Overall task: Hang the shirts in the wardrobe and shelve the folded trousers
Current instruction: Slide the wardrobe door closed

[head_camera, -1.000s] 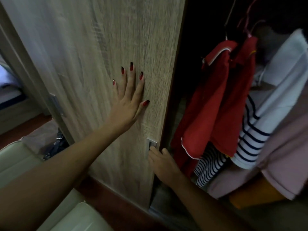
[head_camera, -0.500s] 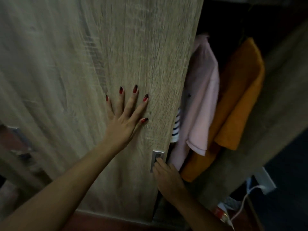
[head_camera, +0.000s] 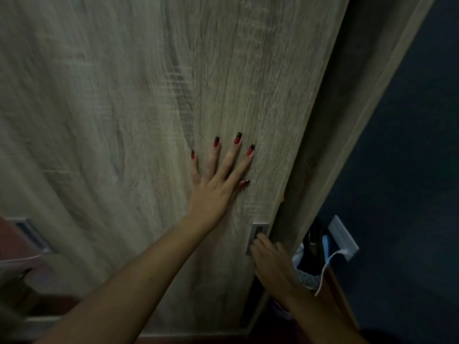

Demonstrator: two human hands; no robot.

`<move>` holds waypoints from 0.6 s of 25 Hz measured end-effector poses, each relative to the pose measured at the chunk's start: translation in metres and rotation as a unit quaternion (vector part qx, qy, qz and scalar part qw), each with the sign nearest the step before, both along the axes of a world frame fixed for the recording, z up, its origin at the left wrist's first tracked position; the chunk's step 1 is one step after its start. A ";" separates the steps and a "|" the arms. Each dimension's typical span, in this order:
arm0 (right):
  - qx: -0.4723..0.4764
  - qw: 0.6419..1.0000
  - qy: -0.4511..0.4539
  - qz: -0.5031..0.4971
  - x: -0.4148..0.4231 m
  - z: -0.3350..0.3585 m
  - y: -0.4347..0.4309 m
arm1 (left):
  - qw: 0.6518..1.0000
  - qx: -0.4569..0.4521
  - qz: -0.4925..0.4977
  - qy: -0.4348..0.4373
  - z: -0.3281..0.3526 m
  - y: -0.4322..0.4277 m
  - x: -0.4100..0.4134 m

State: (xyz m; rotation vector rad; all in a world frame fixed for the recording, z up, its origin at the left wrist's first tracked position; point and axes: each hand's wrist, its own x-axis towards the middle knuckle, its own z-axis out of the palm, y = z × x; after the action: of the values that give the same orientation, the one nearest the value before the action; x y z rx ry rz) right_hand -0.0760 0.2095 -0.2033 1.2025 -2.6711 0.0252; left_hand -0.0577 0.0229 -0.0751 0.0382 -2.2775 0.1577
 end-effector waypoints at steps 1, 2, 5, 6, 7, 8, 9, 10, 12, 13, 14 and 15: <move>-0.003 1.000 0.010 -0.003 -0.004 -0.002 0.008 | 1.000 -0.004 0.003 0.001 0.000 0.008 -0.004; -0.004 1.000 0.019 -0.004 -0.008 -0.004 0.014 | 1.000 -0.005 0.003 0.002 -0.001 0.015 -0.007; -0.004 0.999 0.037 -0.004 -0.018 -0.007 0.033 | 1.000 -0.007 0.004 0.006 -0.002 0.032 -0.016; -0.003 0.999 0.054 0.001 -0.020 -0.007 0.038 | 1.000 -0.009 0.003 0.011 -0.002 0.036 -0.019; -0.004 0.998 0.066 0.004 -0.023 -0.007 0.042 | 1.000 -0.010 0.006 0.015 -0.002 0.041 -0.021; -0.009 0.997 0.082 0.005 -0.025 -0.008 0.045 | 1.000 -0.011 0.008 0.018 -0.002 0.044 -0.023; -0.016 0.995 0.096 0.007 -0.028 -0.008 0.048 | 1.000 -0.013 0.009 0.018 -0.002 0.048 -0.025; -0.025 0.994 0.107 0.013 -0.031 -0.011 0.052 | 1.000 -0.014 0.010 0.019 -0.002 0.053 -0.027; -0.020 0.993 0.113 0.022 -0.035 -0.016 0.058 | 1.000 -0.013 0.017 0.017 -0.003 0.057 -0.030; -0.012 0.994 0.108 0.024 -0.034 -0.014 0.059 | 1.000 -0.013 0.022 0.012 -0.003 0.059 -0.030; -0.008 0.994 0.110 0.029 -0.035 -0.014 0.061 | 1.000 -0.013 0.021 0.013 -0.003 0.060 -0.029; -0.005 0.995 0.095 0.029 -0.035 -0.012 0.061 | 1.000 -0.015 0.023 0.010 -0.002 0.061 -0.028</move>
State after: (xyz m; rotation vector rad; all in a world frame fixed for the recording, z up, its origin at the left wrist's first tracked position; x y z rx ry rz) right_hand -0.1106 0.2704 -0.2149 1.2152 -2.4686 -0.0643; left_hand -0.0858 0.0838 -0.0772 0.0762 -2.2553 0.2149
